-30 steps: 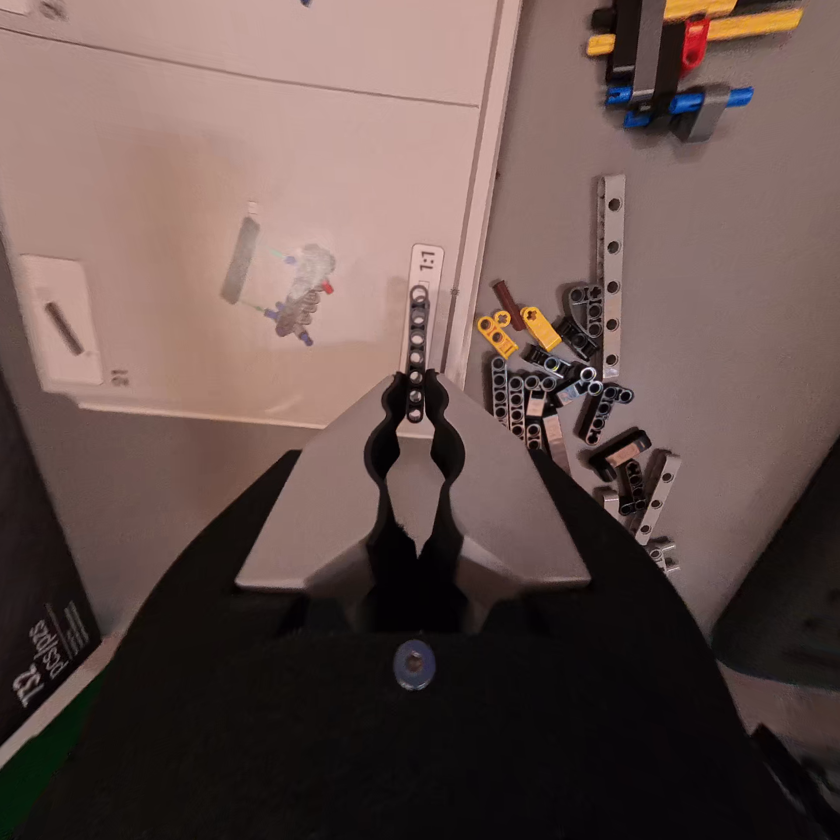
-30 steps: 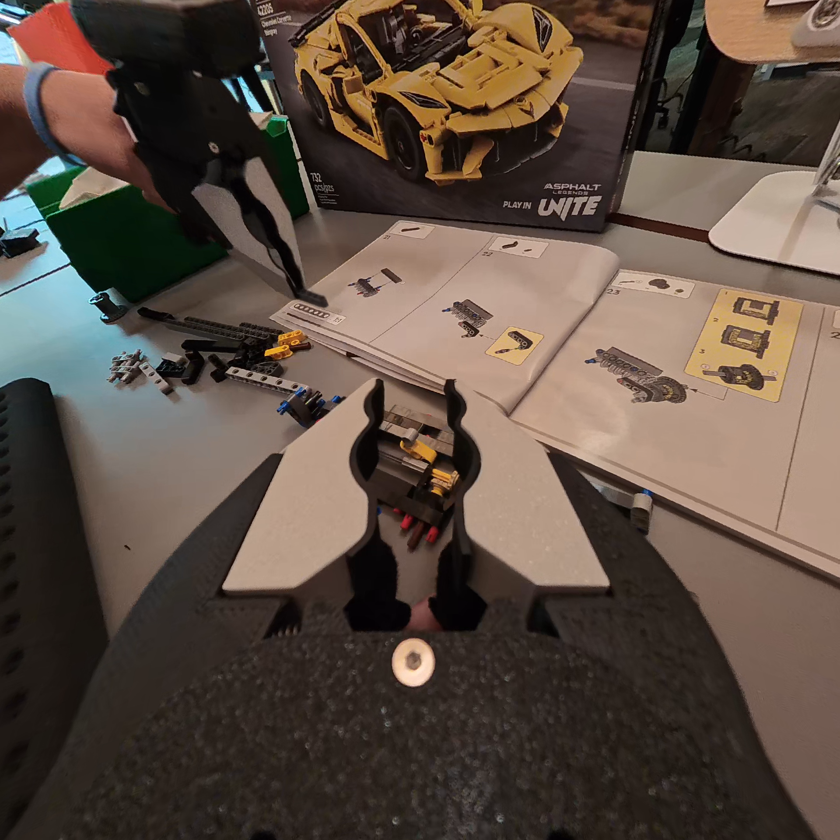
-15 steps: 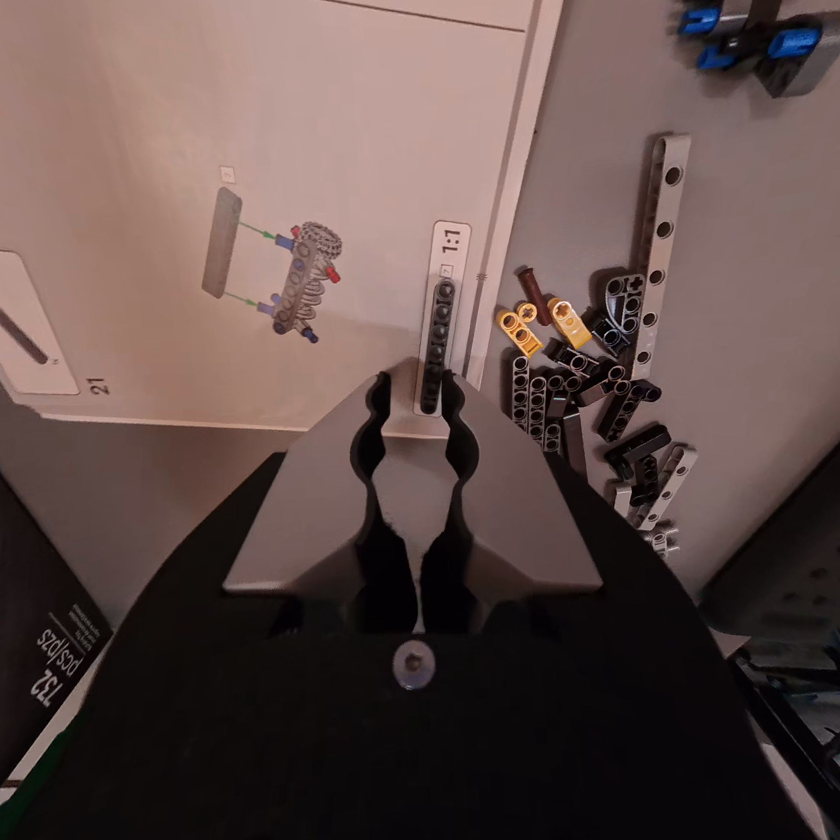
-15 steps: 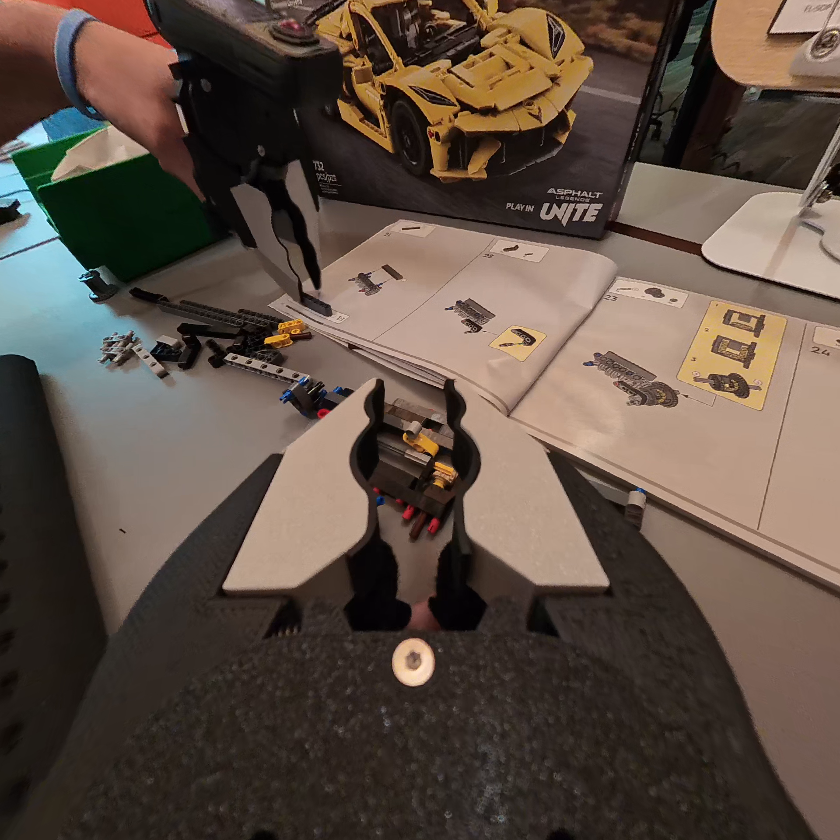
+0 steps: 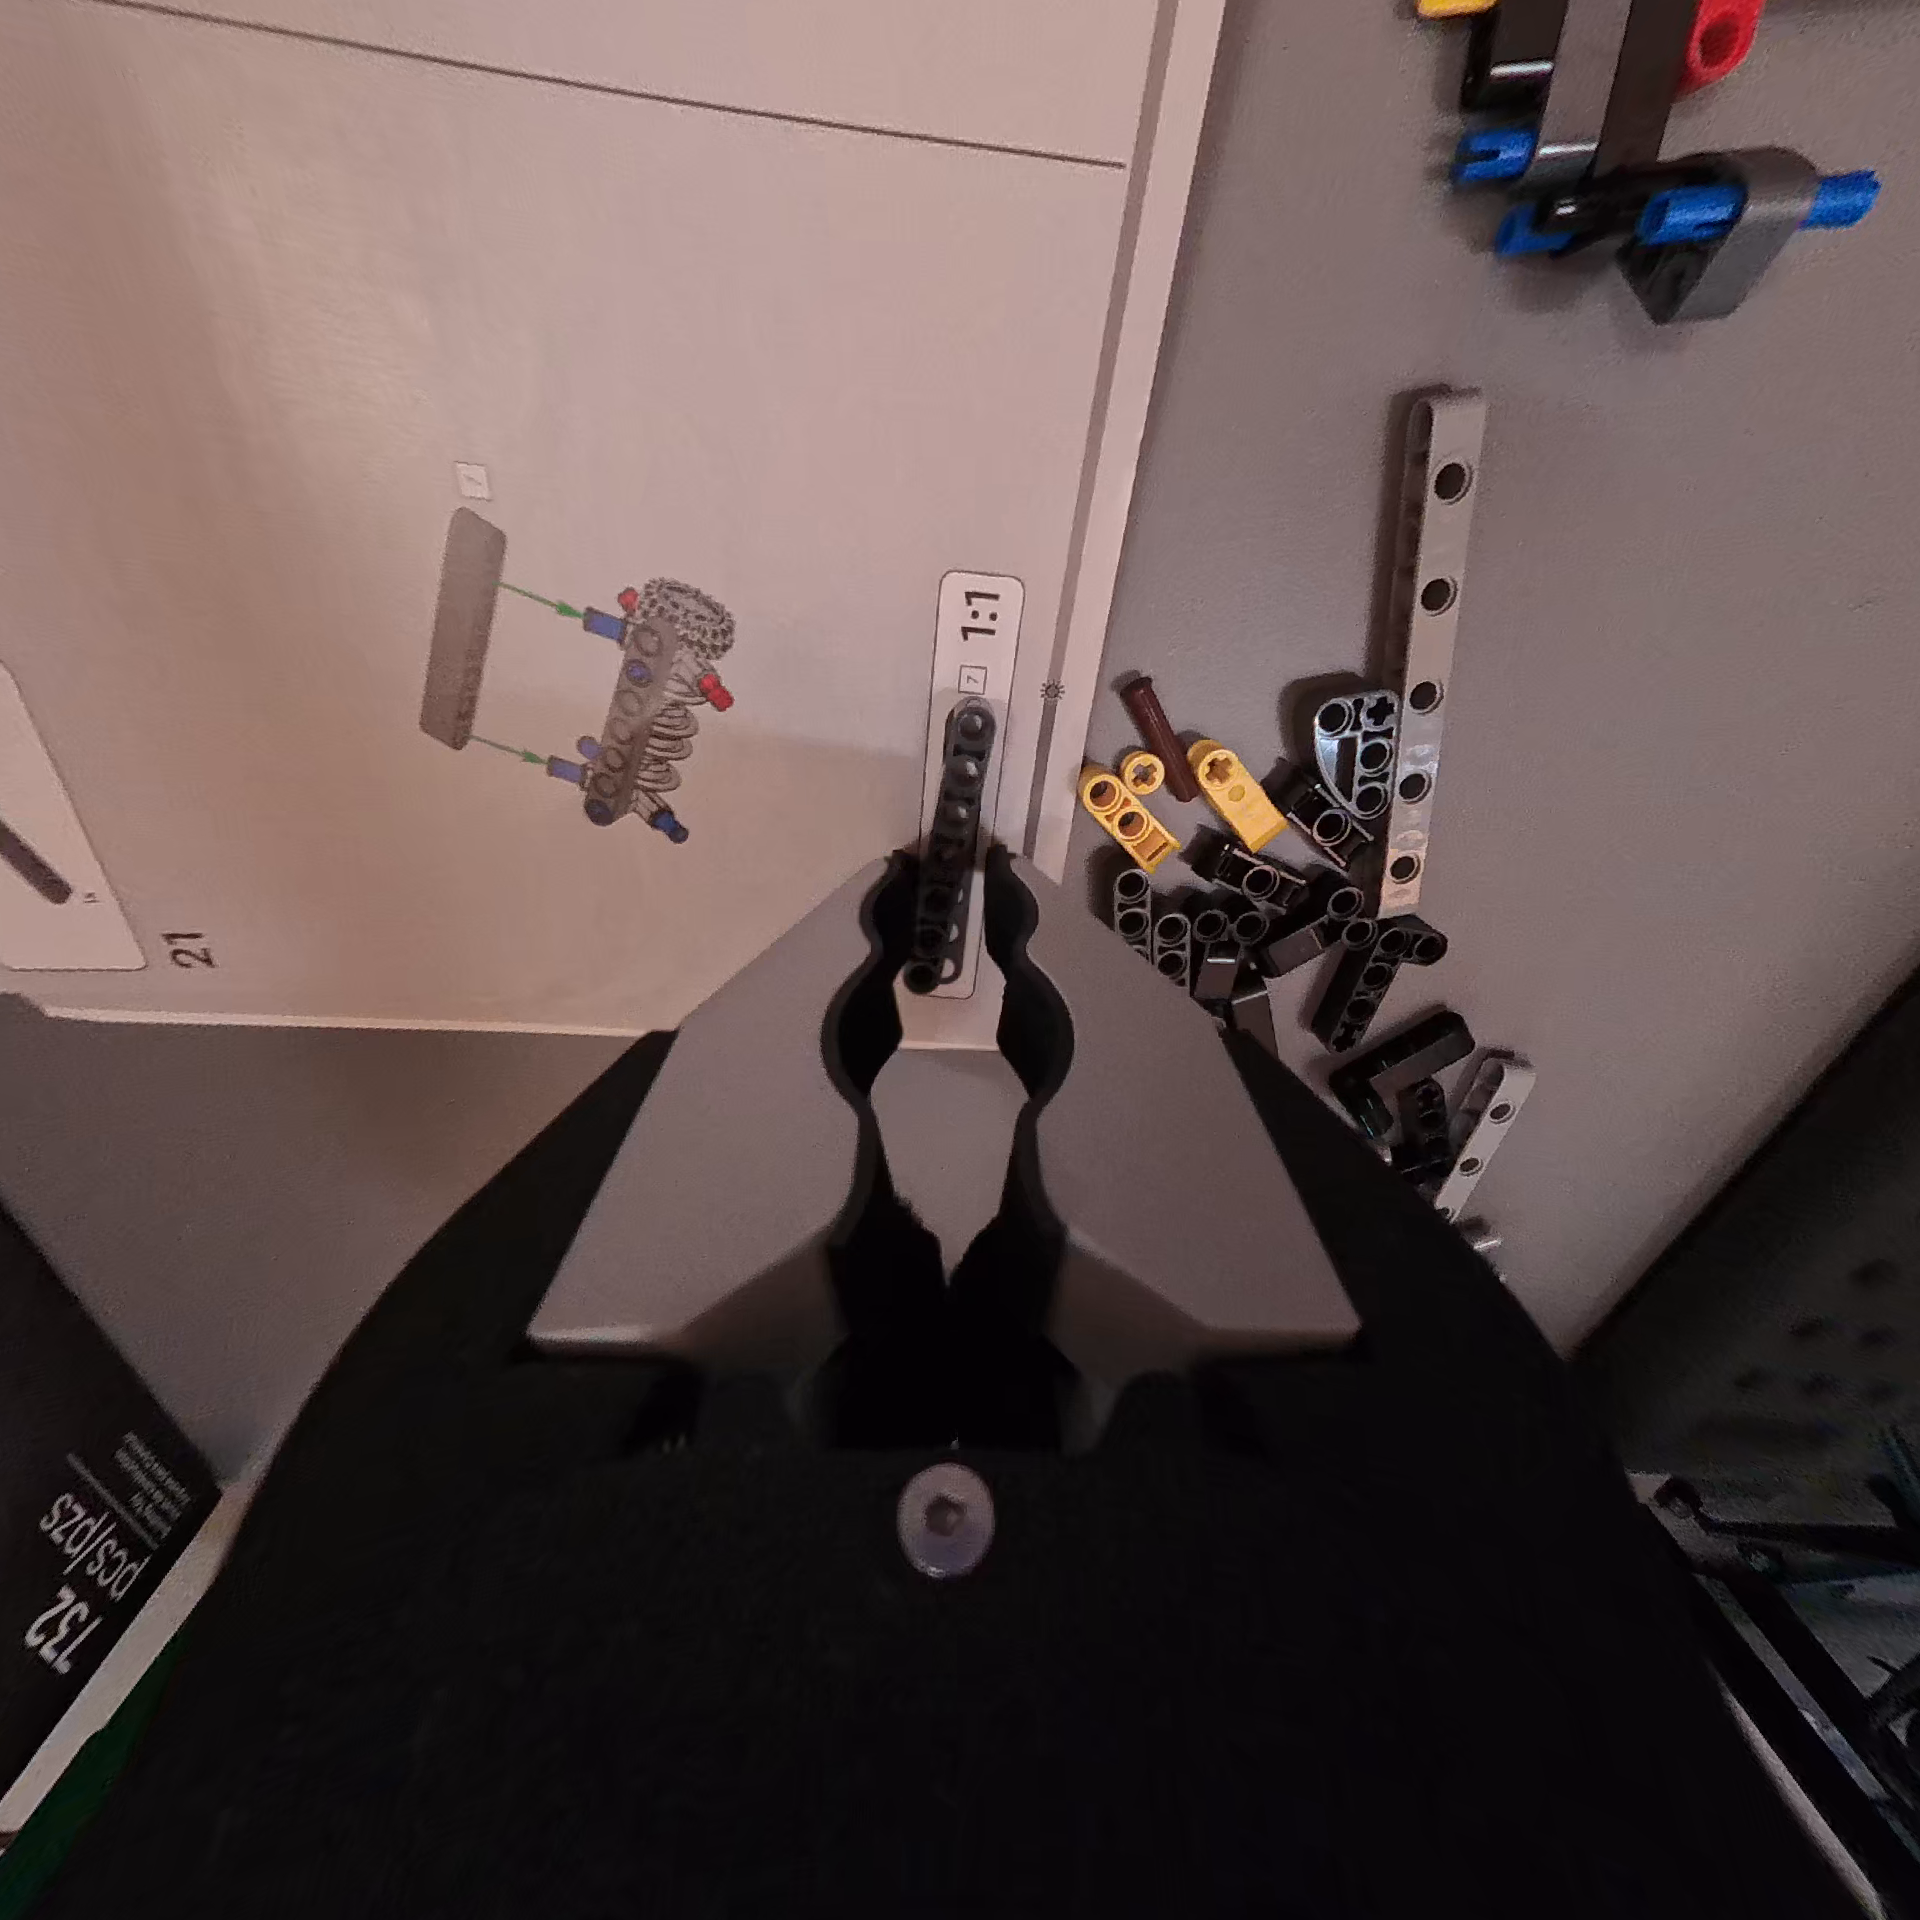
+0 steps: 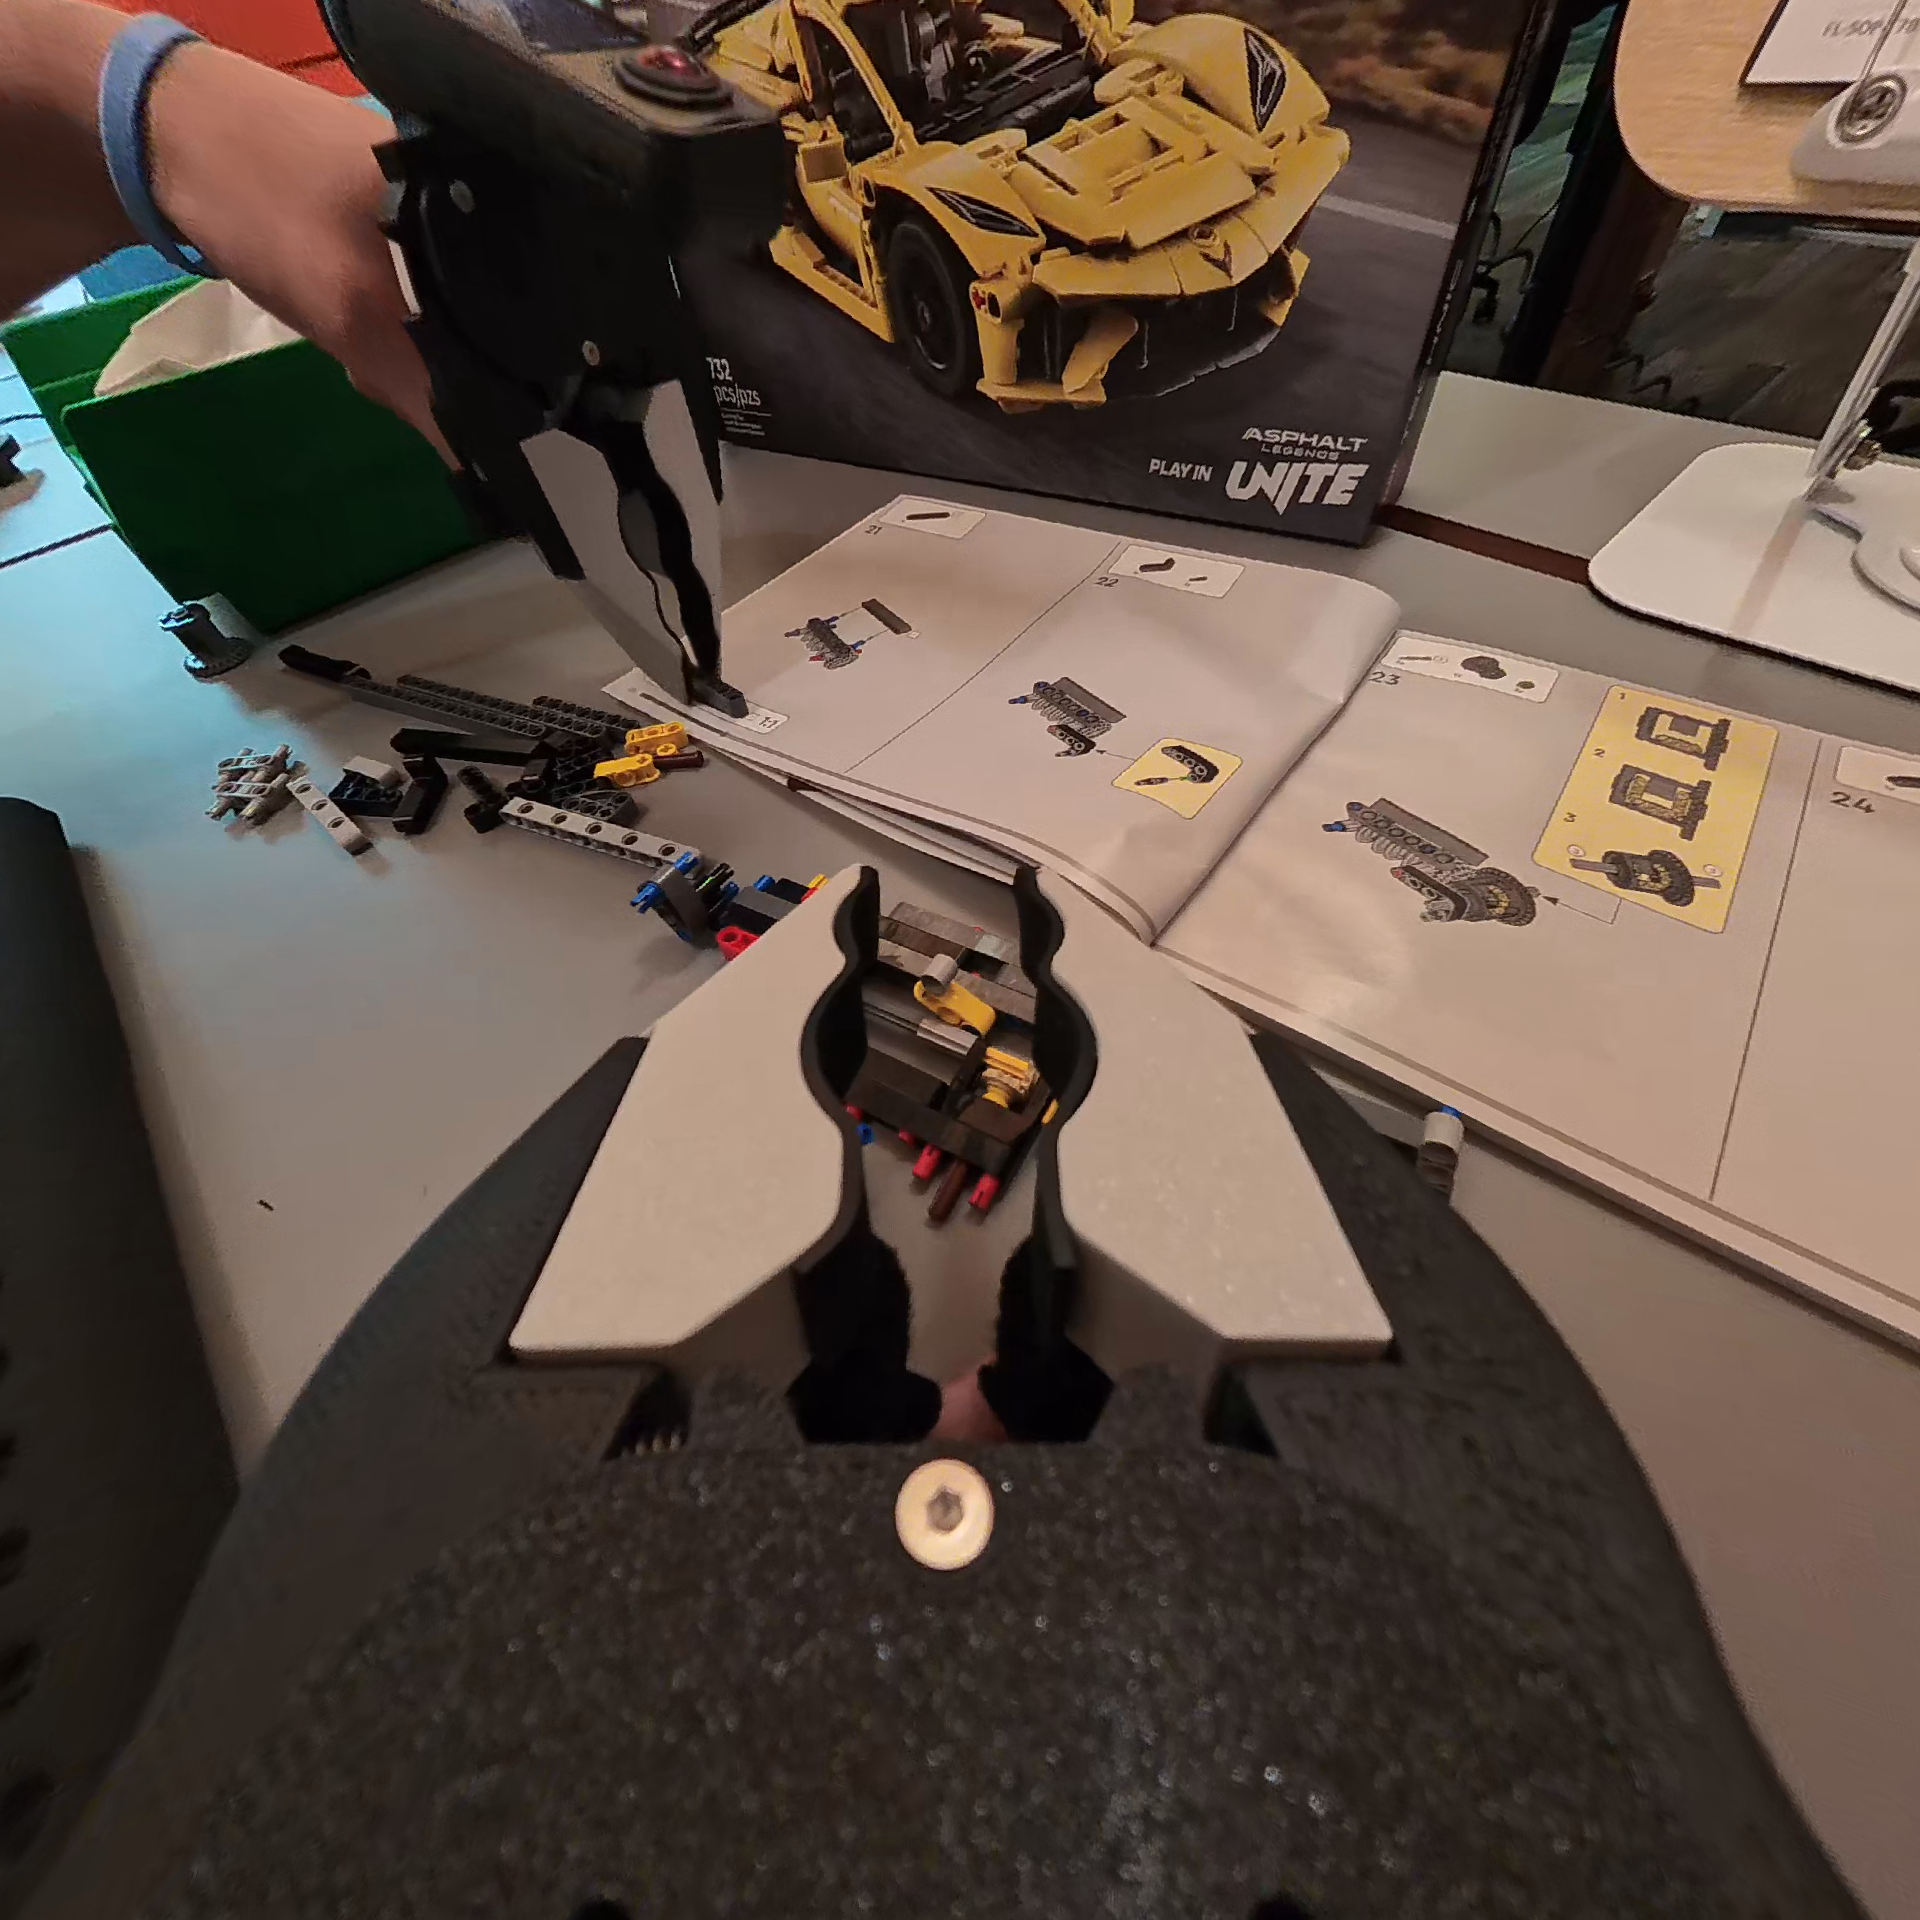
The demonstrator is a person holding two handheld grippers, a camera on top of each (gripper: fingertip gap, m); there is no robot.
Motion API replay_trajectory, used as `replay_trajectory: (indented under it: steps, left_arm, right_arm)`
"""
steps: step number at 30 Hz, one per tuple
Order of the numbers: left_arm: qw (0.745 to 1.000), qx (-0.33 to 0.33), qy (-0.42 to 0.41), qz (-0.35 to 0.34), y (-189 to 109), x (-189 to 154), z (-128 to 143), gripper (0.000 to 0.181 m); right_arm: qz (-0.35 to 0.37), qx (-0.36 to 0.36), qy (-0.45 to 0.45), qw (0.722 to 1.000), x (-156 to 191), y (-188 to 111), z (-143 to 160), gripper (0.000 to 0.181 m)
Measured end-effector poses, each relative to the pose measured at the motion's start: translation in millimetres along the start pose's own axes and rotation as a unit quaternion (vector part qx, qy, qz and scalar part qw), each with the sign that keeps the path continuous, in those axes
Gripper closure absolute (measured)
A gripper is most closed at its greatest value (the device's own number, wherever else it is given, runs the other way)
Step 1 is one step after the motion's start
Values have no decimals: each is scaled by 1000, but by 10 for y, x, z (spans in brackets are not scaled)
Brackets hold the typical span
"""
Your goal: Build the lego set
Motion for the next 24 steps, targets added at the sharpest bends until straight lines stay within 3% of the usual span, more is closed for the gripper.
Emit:
replay_trajectory:
  steps: [24]
  left_arm:
    - [1000, 15, -11, 17, 12, -3, 4, 175]
  right_arm:
    - [2, 3, 1, 1000, -15, -3, 8, 155]
Point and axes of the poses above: each gripper's, where its closed fingertips meet, y out along the fingers, z out of its underside, x = y × z across the jaws, the point moved 7 cm from there along -y, back along the fingers, and after that the axes turned 3 degrees about -z, right-handed, at the moved point
